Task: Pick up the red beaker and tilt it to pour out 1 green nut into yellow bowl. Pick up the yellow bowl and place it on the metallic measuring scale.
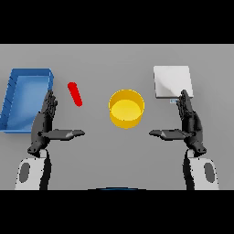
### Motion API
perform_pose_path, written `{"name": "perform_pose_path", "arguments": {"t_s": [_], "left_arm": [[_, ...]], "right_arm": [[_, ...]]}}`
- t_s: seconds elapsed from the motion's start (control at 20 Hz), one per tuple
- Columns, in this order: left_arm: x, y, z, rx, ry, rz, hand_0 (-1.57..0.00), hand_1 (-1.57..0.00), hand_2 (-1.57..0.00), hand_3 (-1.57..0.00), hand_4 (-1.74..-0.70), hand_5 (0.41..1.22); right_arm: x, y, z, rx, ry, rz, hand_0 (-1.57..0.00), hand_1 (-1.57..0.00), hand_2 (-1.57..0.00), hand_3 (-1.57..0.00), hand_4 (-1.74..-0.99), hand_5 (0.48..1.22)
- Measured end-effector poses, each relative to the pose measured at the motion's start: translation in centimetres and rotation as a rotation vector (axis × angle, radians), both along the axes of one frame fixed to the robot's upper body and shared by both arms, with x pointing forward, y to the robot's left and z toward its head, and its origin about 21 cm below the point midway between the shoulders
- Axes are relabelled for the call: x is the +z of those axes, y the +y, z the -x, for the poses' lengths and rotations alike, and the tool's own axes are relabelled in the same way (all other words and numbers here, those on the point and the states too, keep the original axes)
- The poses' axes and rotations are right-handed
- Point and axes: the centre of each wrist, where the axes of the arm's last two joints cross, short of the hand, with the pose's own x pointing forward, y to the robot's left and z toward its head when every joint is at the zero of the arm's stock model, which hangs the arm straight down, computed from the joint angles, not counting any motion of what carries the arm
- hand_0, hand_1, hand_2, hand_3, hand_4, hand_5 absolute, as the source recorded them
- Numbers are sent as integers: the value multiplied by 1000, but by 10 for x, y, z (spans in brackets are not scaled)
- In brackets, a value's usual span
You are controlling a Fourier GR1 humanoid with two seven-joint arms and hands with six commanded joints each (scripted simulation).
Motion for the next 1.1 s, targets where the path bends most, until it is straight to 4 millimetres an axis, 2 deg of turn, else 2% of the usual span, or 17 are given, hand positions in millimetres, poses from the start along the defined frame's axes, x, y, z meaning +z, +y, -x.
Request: {"name": "perform_pose_path", "arguments": {"t_s": [0.3, 0.35, 0.45, 0.6, 0.7, 0.75, 0.95, 1.0, 1.1], "left_arm": [[0, 4, -8, -2, 6, -4, 1, 1, 1, 1, -1204, 652], [4, 6, -1, -29, -23, -77, 1, 1, 1, 1, -1207, 649], [11, 4, 9, -57, -41, -147, 1, 1, 1, 1, -1218, 654], [16, 2, 14, -76, -18, -182, 1, 1, 1, 1, -1226, 661], [20, -1, 10, -88, -11, -194, 1, 1, 1, 1, -1239, 668], [18, -1, 10, -95, -2, -201, 1, 1, 1, 1, -1254, 679], [11, -7, -14, -121, 26, -183, 1, 1, 1, 1, -1356, 724], [11, -9, -19, -132, 17, -182, 1, 1, 1, 1, -1370, 732], [8, -13, -32, -135, 38, -195, 1, 1, 1, 1, -1379, 739]], "right_arm": [[0, 0, -3, 3, 3, 2, 1, 1, 1, 1, -1245, 681], [5, -6, 6, 13, -100, 148, 1, 1, 1, 1, -1242, 678], [8, -4, 21, 40, -144, 278, 1, 1, 1, 1, -1235, 679], [13, 2, 27, 49, -156, 319, 1, 1, 1, 1, -1241, 680], [13, 1, 23, 54, -131, 317, 1, 1, 1, 1, -1250, 681], [10, -1, 27, 62, -139, 312, 1, 1, 1, 1, -1254, 682], [14, -3, 26, 69, -151, 260, 1, 1, 1, 1, -1286, 676], [15, 4, 28, 80, -169, 255, 1, 1, 1, 1, -1296, 677], [15, -2, 29, 78, -167, 245, 1, 1, 1, 1, -1308, 679]]}}
